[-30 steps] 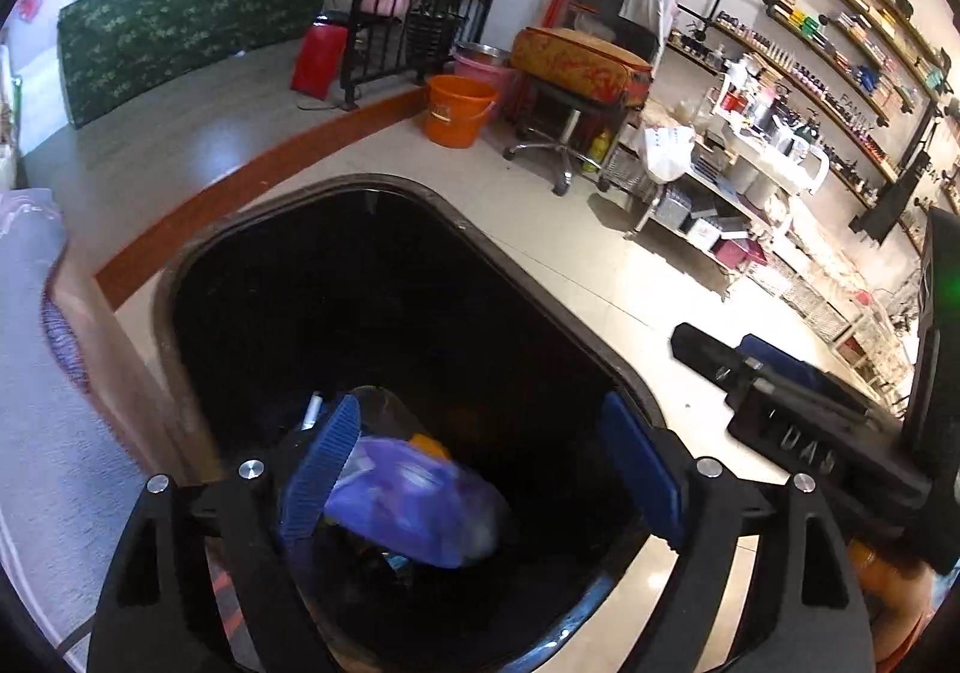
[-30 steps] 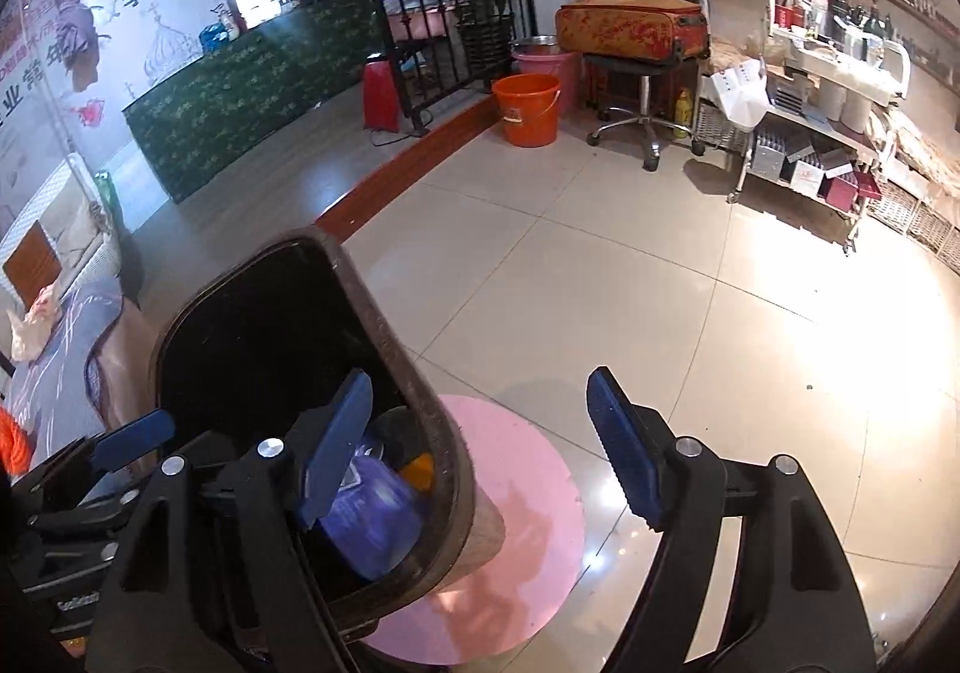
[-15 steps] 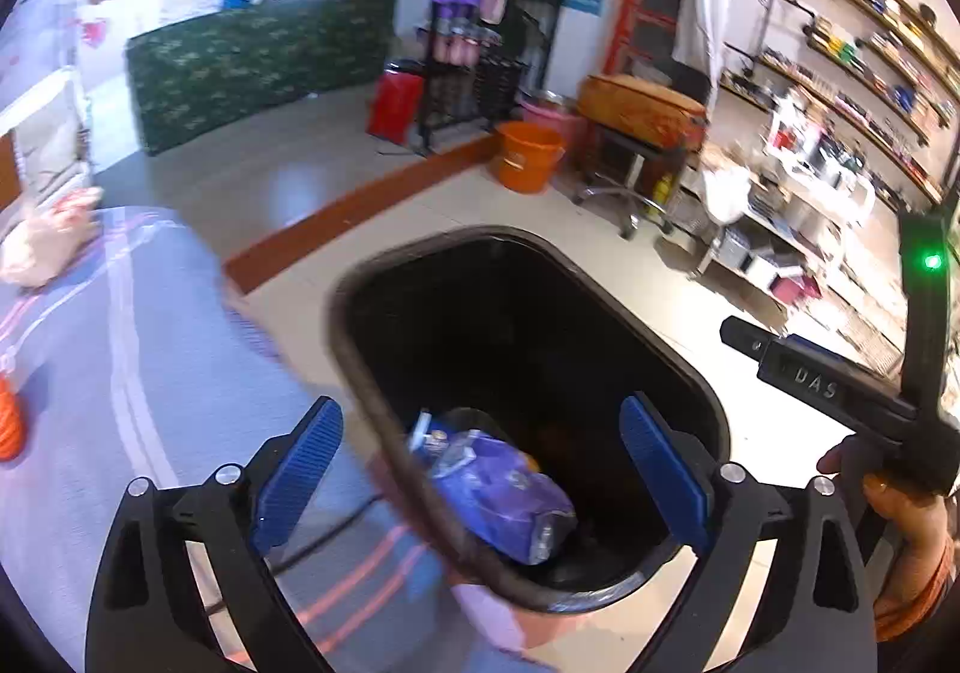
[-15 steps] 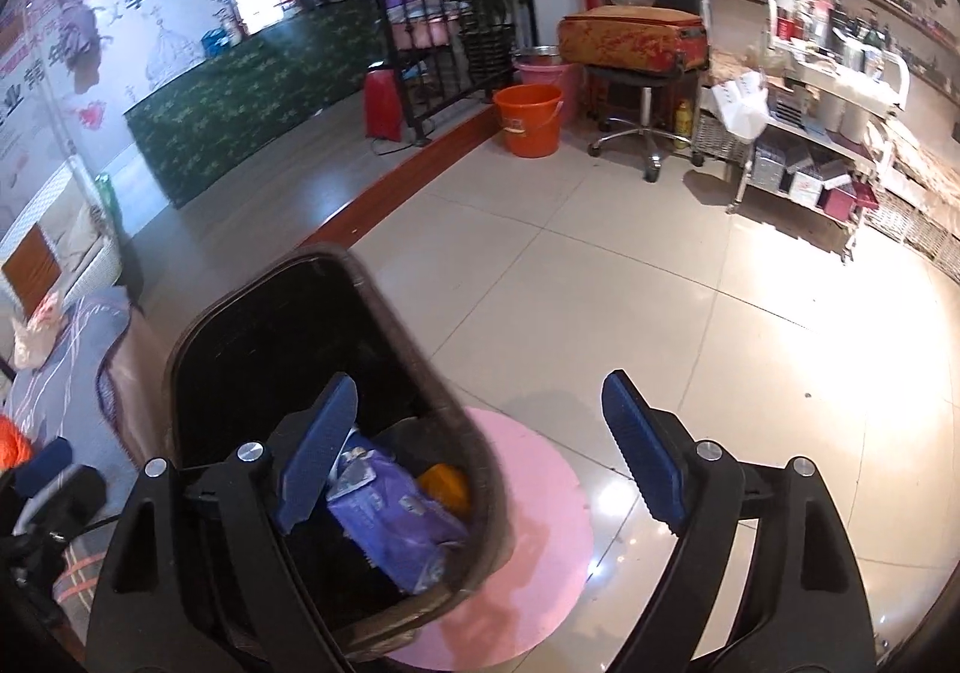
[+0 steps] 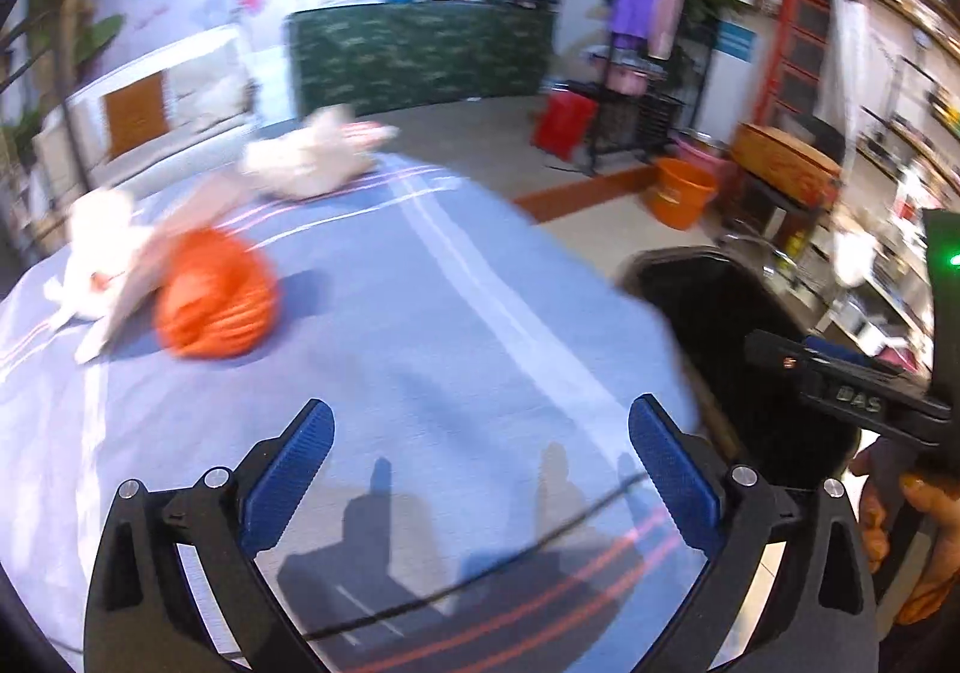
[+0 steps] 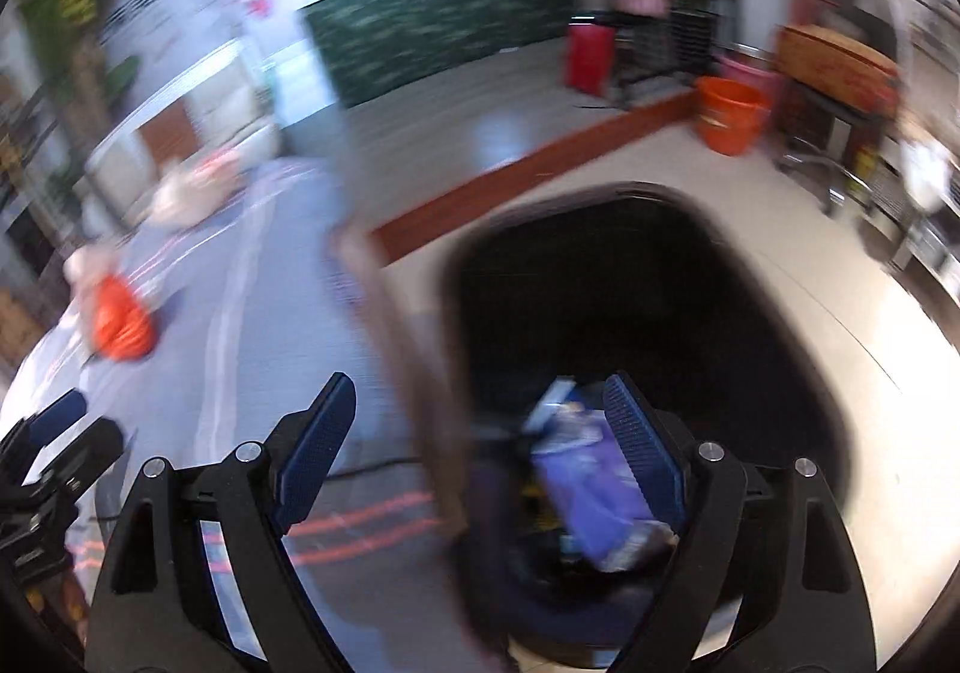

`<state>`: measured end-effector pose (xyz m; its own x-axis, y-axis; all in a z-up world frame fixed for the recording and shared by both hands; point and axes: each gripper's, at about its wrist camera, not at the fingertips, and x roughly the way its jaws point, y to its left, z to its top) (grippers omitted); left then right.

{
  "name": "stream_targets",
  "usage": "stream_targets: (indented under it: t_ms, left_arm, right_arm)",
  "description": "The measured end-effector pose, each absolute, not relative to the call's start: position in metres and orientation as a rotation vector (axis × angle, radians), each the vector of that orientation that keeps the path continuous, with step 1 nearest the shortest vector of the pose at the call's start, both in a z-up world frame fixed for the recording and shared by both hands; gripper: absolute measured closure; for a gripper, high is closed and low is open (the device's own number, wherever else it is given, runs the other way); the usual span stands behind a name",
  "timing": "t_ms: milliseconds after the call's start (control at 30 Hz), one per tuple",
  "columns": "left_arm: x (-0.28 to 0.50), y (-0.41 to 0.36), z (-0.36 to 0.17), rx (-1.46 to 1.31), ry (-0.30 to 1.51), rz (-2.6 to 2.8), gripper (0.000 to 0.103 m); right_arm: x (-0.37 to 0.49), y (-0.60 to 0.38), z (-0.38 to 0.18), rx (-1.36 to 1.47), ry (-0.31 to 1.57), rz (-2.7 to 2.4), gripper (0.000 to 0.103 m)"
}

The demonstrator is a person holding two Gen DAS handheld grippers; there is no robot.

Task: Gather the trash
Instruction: 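Grasp the long white paper strip with the left tool while the right tool grasps the orange foam net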

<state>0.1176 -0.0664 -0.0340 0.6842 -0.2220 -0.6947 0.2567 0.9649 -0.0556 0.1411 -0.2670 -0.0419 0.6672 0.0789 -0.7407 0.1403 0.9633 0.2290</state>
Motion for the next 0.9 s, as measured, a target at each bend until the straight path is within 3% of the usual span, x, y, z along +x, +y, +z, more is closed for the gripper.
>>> stream_targets:
  t_ms: [333,600,900]
  left_arm:
    - [0.13,0.055,-0.028,-0.018,0.751,-0.046,0.006]
    - [0.166,0.122,-0.042,-0.039,0.796,0.041,0.026]
    - [0.202,0.143,-0.047,-0.034,0.789,0.01,0.028]
  right_arm:
    - [0.172,-0.155,-0.024,0.154,0.871,0.29,0.019]
    - [0.21,-0.082,-0.017,0.118,0.9,0.473,0.019]
    - [0.274,-0.022,-0.024,0.124,0.933,0.545,0.019]
